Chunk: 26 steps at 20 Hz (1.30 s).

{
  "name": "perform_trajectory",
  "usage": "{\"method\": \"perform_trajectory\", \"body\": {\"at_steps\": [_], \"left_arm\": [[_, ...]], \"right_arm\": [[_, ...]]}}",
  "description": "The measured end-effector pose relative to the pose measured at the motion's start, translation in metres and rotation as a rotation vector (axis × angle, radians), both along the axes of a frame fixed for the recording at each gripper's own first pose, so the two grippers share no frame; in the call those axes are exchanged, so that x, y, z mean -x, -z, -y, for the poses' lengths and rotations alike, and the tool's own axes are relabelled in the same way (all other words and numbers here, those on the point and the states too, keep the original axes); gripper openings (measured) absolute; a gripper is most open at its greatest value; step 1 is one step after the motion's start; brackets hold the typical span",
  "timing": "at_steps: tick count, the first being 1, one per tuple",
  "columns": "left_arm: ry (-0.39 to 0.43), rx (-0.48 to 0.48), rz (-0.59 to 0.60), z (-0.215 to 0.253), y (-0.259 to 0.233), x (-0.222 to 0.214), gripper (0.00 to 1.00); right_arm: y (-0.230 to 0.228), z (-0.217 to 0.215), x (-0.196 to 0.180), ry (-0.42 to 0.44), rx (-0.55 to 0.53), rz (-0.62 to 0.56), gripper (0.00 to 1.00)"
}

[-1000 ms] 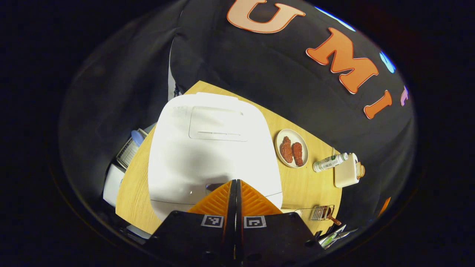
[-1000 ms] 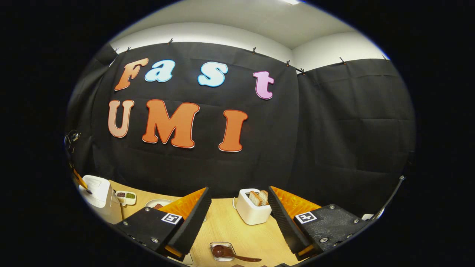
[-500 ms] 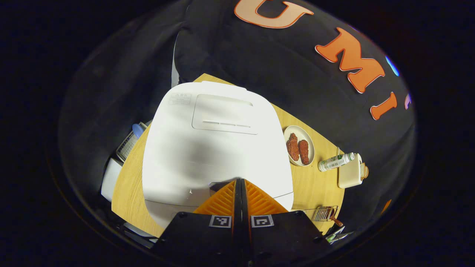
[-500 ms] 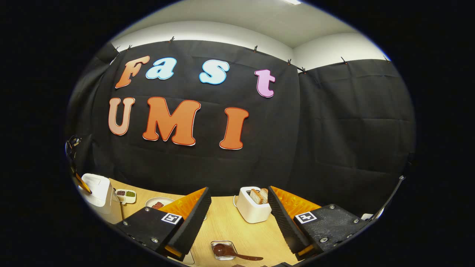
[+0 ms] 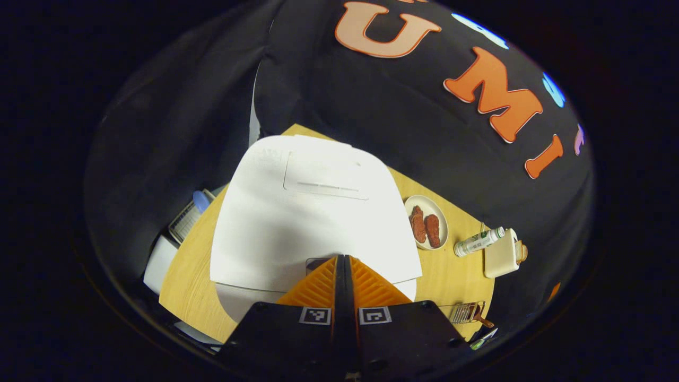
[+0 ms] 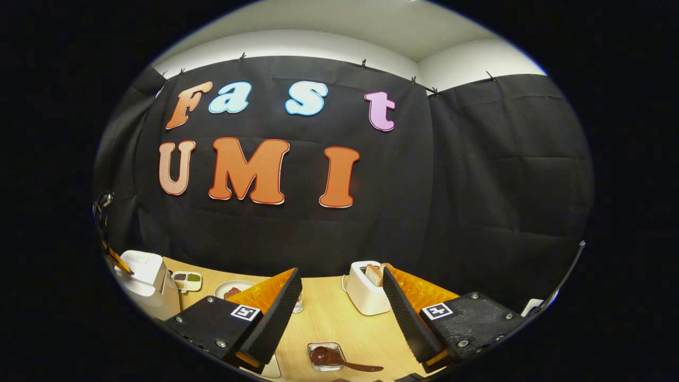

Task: Close the left gripper, press the button to open the rice cooker; take a wooden spoon from the chopstick holder with the right hand, scoop a spoonful of rice and pour it into the rice cooker, then put the wooden spoon back into the chopstick holder.

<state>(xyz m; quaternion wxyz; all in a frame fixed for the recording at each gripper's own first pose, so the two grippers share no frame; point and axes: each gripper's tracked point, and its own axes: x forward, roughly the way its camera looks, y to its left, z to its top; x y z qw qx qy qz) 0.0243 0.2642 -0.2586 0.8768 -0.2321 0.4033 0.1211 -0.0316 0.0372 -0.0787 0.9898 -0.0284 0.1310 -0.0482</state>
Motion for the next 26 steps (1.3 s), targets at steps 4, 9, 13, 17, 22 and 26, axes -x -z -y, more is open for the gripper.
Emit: {"method": "perform_trajectory", "body": {"at_steps": [4, 9, 13, 17, 22, 26], "left_arm": [[-0.012, -0.211, 0.173, -0.022, -0.062, -0.005, 0.05], [-0.030, -0.290, 0.325, 0.004, -0.110, -0.004, 0.05], [-0.074, -0.352, 0.461, 0.019, -0.145, 0.002, 0.05], [-0.089, -0.423, 0.525, 0.039, -0.166, 0.010, 0.09], [-0.064, -0.424, 0.567, 0.076, -0.179, 0.018, 0.25], [-0.065, -0.489, 0.574, 0.088, -0.183, 0.029, 0.61]], "right_arm": [[0.019, 0.005, 0.000, -0.016, -0.023, -0.039, 0.95], [0.043, 0.016, -0.003, -0.029, -0.039, -0.082, 0.95], [0.069, 0.029, 0.000, -0.037, -0.046, -0.131, 0.95], [0.103, 0.042, 0.008, -0.045, -0.060, -0.200, 0.96], [0.151, 0.050, 0.030, -0.061, -0.141, -0.320, 0.95], [0.180, 0.036, 0.061, -0.099, -0.228, -0.376, 0.96]]}}
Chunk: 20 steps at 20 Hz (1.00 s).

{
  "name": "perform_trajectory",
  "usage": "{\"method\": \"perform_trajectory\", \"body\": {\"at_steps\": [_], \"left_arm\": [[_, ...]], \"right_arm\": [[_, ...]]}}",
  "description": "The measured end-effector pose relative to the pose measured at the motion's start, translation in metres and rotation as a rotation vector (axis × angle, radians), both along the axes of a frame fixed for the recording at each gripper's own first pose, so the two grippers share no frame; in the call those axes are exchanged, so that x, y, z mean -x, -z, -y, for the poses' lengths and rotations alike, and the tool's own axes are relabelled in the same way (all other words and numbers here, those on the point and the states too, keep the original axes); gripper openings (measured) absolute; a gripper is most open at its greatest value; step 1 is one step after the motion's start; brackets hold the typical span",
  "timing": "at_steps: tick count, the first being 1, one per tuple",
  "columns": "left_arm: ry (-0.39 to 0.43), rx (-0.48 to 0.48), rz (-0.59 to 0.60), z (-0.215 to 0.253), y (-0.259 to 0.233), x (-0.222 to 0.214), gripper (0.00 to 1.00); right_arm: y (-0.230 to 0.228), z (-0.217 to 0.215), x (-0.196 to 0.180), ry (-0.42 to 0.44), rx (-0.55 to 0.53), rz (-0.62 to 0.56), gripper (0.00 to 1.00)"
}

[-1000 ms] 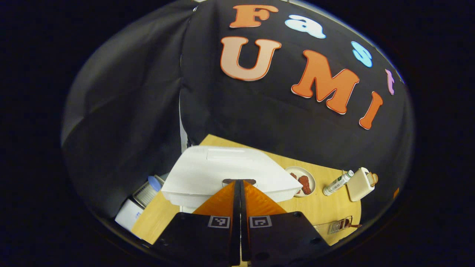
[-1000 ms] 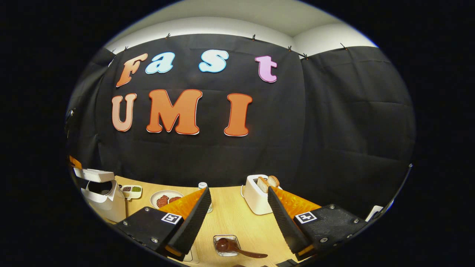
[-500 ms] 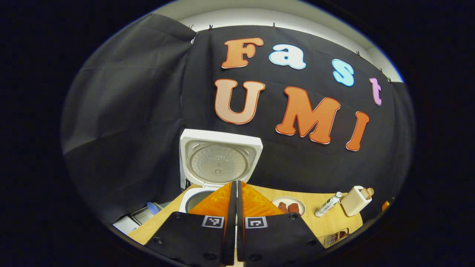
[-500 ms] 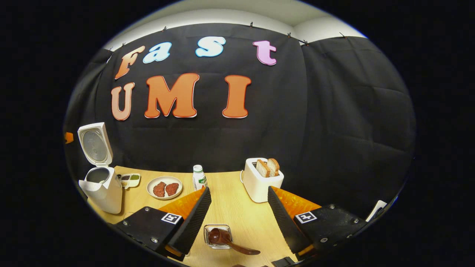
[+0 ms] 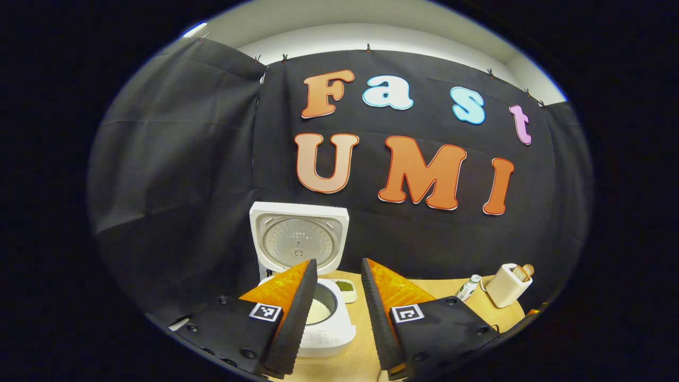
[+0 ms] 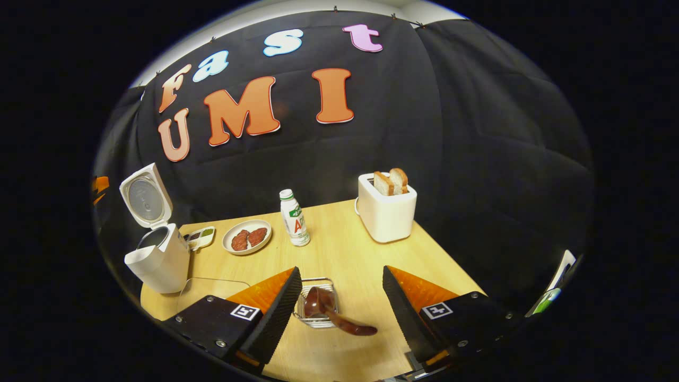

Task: Close the left gripper, press the button to open the rice cooker; take a wooden spoon from the chopstick holder with the right hand, scoop a spoonful of rice and pour it into the rice cooker, then put the wooden spoon back into the chopstick holder.

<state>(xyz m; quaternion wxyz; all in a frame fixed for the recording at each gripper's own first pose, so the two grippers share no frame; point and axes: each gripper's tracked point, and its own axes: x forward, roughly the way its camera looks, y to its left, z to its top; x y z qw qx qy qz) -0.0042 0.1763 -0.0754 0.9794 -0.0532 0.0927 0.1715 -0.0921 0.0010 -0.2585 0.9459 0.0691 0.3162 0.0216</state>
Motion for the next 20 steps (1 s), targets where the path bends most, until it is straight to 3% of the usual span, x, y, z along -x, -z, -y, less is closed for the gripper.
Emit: {"method": "perform_trajectory", "body": {"at_steps": [6, 8, 9, 14, 16, 20], "left_arm": [[0.043, -0.025, 0.020, 0.033, -0.008, 0.000, 0.66], [0.059, -0.033, 0.025, 0.043, -0.013, -0.001, 0.74], [0.065, -0.041, 0.030, 0.046, -0.015, -0.003, 0.84], [0.098, -0.085, 0.033, 0.059, -0.024, -0.003, 0.86], [0.107, -0.086, 0.038, 0.060, -0.029, -0.005, 0.87], [0.117, -0.075, 0.037, 0.057, -0.032, -0.008, 0.87]], "right_arm": [[0.036, 0.012, 0.017, 0.022, -0.022, -0.043, 0.95], [0.052, 0.013, 0.020, 0.037, -0.039, -0.066, 0.95], [0.061, 0.013, 0.024, 0.047, -0.055, -0.077, 0.95], [0.086, -0.004, 0.029, 0.114, -0.212, -0.116, 0.92], [0.087, -0.007, 0.023, 0.156, -0.273, -0.088, 0.86], [0.096, -0.020, 0.019, 0.205, -0.337, -0.078, 0.63]]}}
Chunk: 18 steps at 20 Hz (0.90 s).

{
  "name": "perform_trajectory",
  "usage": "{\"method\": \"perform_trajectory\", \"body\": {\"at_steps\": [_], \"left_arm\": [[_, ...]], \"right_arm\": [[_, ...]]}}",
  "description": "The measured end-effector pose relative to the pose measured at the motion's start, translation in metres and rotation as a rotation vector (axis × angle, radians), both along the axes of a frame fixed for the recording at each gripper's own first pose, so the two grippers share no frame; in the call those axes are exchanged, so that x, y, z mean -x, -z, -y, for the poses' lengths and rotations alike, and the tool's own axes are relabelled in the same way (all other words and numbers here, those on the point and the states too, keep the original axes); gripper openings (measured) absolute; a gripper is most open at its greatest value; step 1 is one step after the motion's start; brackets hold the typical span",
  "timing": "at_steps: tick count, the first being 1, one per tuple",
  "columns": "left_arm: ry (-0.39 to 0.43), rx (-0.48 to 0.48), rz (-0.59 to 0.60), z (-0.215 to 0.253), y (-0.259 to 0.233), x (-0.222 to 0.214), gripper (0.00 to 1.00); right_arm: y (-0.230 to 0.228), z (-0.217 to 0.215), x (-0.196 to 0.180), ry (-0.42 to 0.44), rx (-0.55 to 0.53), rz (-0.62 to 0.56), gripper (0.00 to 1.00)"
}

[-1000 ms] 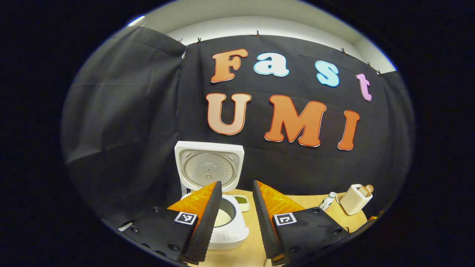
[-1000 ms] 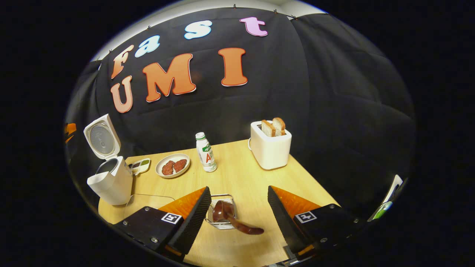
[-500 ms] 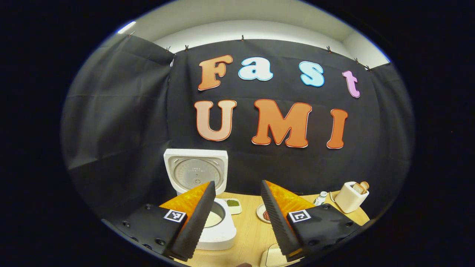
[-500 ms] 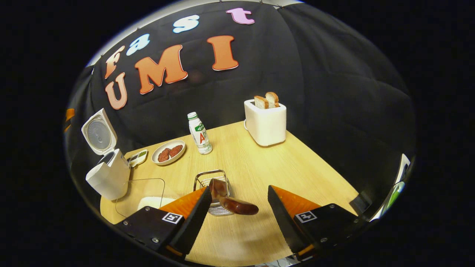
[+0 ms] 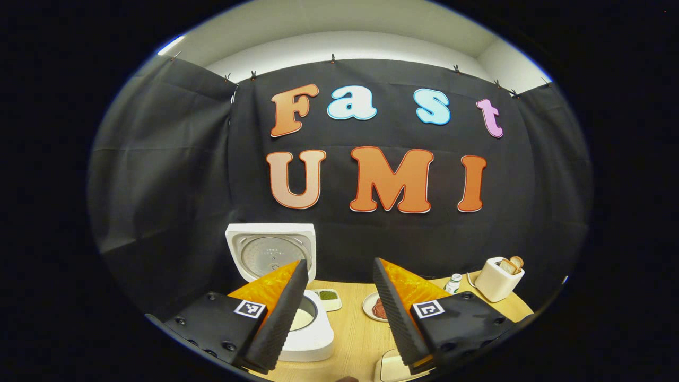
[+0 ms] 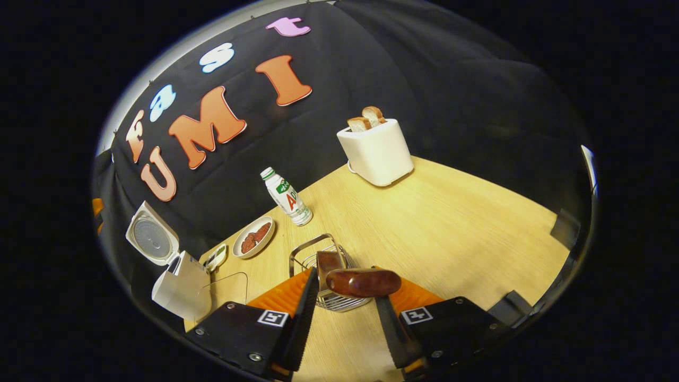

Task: Close the left gripper, press the button to open the rice cooker; take a wooden spoon from the chopstick holder with the right hand, scoop a spoonful of rice and pour it into the rice cooker, then put the wooden spoon back into the chopstick holder.

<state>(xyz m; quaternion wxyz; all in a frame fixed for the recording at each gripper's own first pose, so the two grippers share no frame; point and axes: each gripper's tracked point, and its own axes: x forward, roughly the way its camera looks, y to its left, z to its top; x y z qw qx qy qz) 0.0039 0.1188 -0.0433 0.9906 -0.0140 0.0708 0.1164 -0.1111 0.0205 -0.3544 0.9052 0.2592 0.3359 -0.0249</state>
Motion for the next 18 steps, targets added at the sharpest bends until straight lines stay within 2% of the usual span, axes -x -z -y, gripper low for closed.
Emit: {"method": "perform_trajectory", "body": {"at_steps": [2, 3, 5, 9, 18], "left_arm": [[0.006, -0.009, 0.004, -0.001, -0.002, 0.000, 0.87], [0.013, -0.013, 0.003, 0.001, -0.001, 0.000, 0.87], [0.019, -0.016, -0.001, -0.001, 0.000, -0.001, 0.87], [0.016, -0.013, -0.003, -0.008, 0.003, 0.001, 0.87], [-0.045, 0.031, -0.010, -0.035, 0.015, 0.016, 0.87]], "right_arm": [[-0.001, 0.003, -0.008, 0.038, 0.009, 0.026, 0.52], [0.002, 0.003, -0.010, 0.049, 0.016, 0.025, 0.43], [0.004, -0.004, -0.011, 0.049, 0.016, 0.012, 0.31], [-0.013, -0.006, -0.026, 0.015, 0.083, 0.057, 0.25], [-0.018, -0.008, -0.072, -0.085, 0.138, 0.063, 0.23]]}}
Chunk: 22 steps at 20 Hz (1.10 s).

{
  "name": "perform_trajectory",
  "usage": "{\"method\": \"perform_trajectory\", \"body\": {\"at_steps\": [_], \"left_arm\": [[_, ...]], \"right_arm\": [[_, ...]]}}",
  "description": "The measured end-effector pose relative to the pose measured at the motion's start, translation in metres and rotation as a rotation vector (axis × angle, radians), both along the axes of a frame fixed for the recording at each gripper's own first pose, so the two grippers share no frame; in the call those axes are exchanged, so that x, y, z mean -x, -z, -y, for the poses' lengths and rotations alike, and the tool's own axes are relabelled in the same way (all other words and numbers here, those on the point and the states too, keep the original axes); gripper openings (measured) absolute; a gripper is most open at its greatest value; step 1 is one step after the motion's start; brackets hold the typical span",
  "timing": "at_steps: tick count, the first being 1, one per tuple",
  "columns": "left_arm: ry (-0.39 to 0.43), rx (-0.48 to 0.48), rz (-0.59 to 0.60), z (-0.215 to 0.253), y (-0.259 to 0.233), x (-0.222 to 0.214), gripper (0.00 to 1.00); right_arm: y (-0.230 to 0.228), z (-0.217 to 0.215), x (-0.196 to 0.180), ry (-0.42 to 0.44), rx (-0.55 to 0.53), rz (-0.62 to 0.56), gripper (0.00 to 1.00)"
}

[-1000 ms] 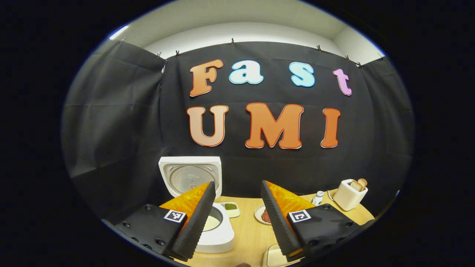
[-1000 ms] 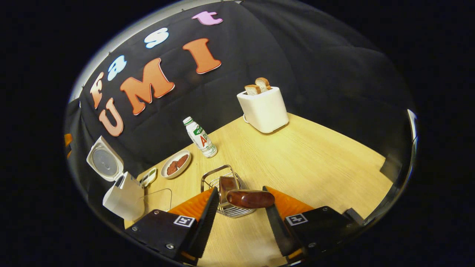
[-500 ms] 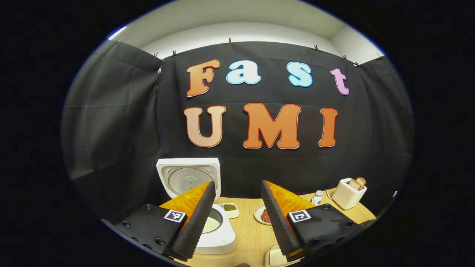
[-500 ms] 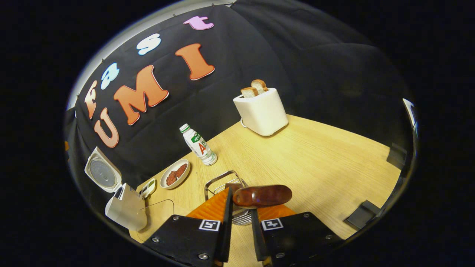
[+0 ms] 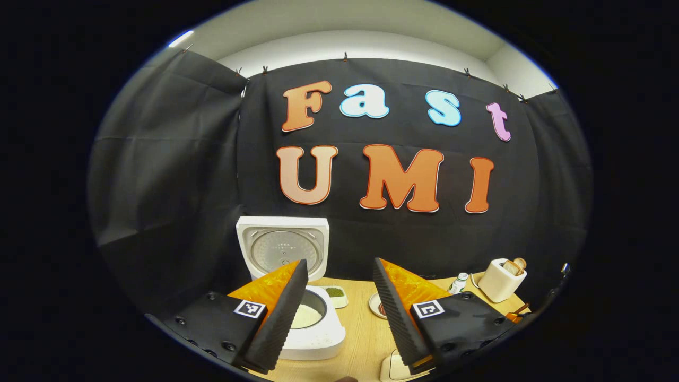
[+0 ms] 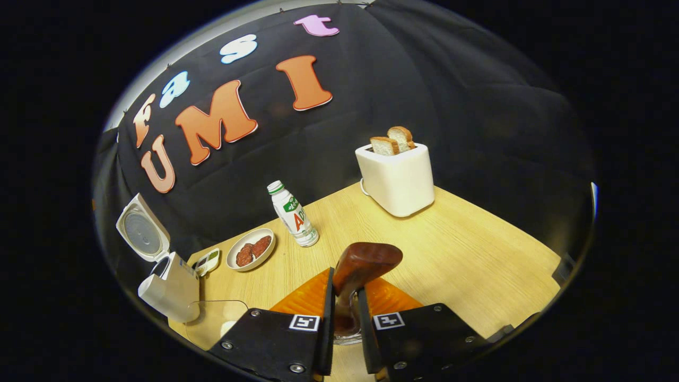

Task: Close the left gripper, press the button to open the rice cooker; take a wooden spoon from the chopstick holder with the right hand, scoop a spoonful of rice and pour it into the rice cooker, then put the wooden spoon back into the chopstick holder.

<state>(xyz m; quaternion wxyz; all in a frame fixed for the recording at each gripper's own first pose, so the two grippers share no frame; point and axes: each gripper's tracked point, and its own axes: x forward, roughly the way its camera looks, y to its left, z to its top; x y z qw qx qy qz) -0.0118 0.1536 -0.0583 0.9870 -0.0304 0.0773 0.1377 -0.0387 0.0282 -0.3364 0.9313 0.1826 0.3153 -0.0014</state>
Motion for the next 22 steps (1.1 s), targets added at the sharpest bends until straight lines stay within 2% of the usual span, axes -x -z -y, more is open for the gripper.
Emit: {"method": "perform_trajectory", "body": {"at_steps": [5, 7, 15, 22], "left_arm": [[-0.025, 0.024, -0.012, -0.008, 0.009, 0.009, 0.87], [-0.025, 0.043, -0.019, -0.008, 0.014, 0.009, 0.86], [0.004, 0.082, -0.028, -0.008, 0.030, 0.008, 0.86], [0.038, 0.069, -0.024, -0.016, 0.039, 0.006, 0.86]], "right_arm": [[0.001, -0.002, -0.007, 0.005, 0.008, -0.030, 0.14], [-0.008, -0.004, -0.006, 0.002, 0.026, -0.019, 0.14], [-0.074, -0.009, -0.005, -0.034, 0.074, 0.077, 0.12], [-0.137, -0.070, 0.004, -0.140, 0.024, 0.164, 0.10]]}}
